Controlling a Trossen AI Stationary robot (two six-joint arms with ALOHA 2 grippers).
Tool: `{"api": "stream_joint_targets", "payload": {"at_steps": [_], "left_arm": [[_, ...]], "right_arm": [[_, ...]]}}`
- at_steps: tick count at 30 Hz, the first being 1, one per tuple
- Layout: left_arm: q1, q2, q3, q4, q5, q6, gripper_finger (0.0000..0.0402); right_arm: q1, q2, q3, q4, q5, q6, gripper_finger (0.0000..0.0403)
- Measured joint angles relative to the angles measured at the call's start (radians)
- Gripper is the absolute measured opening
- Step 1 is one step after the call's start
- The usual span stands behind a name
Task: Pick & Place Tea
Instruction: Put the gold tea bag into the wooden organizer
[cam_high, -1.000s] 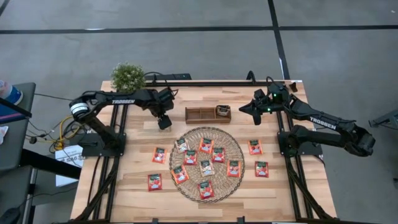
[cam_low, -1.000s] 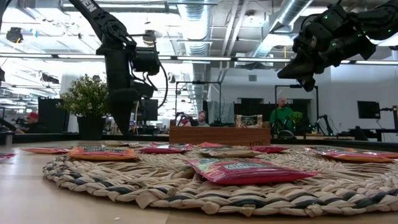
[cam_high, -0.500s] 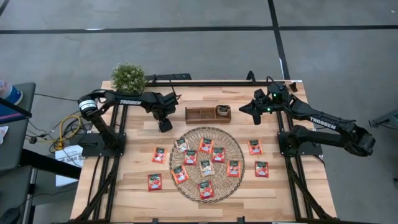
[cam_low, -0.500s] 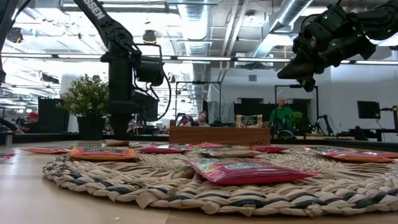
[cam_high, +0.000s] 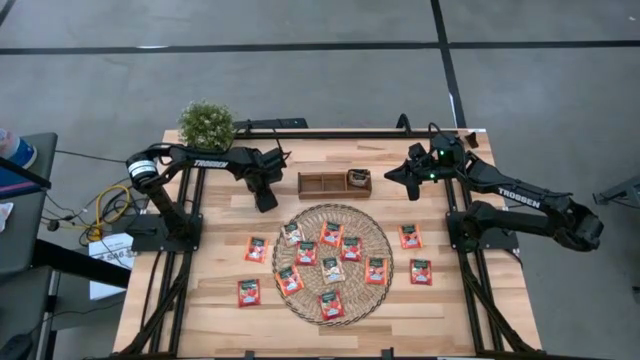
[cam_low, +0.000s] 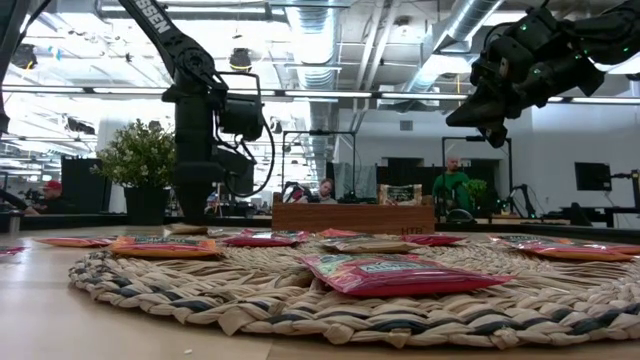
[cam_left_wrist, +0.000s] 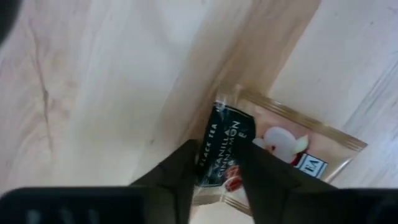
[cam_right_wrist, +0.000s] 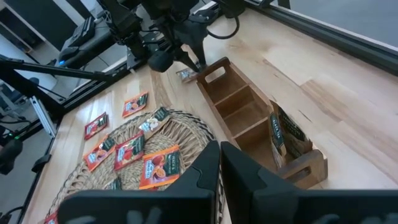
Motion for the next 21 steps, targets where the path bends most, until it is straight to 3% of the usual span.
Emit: {"api": "stream_joint_targets", "payload": {"at_steps": [8, 14, 21], "left_arm": [[0.000, -0.048, -0.006, 0.005, -0.009, -0.021, 0.0007], [-0.001, -0.110, 0.008, -0.047, -0.025, -0.060, 0.0001], [-0.043, -0.235, 0.132, -0.094, -0.063, -0.069, 0.0000]], "right_arm": [[0.000, 0.000, 0.000, 0.000, 0.000, 0.000, 0.0008], [0.000, 0.000, 0.000, 0.000, 0.000, 0.022, 0.0008], [0.000, 0.000, 0.000, 0.014, 0.000, 0.139, 0.0008]]}}
